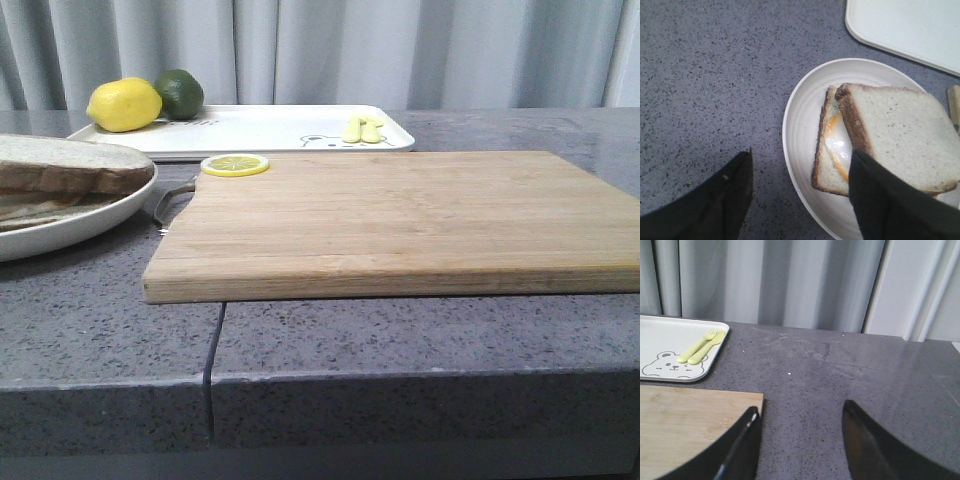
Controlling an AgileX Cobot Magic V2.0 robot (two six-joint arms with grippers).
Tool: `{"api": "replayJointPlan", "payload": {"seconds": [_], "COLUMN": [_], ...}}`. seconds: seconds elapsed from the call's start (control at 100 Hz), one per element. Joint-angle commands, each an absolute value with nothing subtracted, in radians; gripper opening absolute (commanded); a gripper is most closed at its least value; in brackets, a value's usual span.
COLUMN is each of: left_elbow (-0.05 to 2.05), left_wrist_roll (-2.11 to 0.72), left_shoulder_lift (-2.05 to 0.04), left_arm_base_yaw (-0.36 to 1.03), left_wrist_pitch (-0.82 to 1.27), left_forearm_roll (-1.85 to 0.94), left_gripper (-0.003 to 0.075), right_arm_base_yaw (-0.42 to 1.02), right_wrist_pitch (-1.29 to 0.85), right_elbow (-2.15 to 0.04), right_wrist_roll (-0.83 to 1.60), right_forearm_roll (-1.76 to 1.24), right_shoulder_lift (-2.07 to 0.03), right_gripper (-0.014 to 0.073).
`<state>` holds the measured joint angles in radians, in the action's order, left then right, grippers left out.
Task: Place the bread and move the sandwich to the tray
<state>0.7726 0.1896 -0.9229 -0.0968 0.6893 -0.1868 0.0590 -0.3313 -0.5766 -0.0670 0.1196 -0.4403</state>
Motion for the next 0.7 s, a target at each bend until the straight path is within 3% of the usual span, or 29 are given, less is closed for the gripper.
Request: {"api": "replayJointPlan", "payload": {"seconds": [0.0, 0.69], "left_elbow": [0.807, 0.807], "left_wrist_roll": [0.2, 0.196], "left_shoulder_lift": [-0.969, -1.19], "left_arm_base_yaw": [-0.101, -0.101], "left_wrist_pitch": [0.609, 0.496], "left_forearm_roll": [-0.203, -0.233], "left_gripper": [0.0387, 0.0386], "right_arm_base_yaw": [0.054, 0.054], "right_wrist_pitch": [-0.265, -0.265], "right_elbow": [-0.604, -0.604], "right_wrist_roll": [-0.067, -0.067], "right_forearm_roll": [0.137, 0.137], "right_shoulder_lift": [-0.441, -0.441], "right_gripper": [0.0385, 0.0385]}}
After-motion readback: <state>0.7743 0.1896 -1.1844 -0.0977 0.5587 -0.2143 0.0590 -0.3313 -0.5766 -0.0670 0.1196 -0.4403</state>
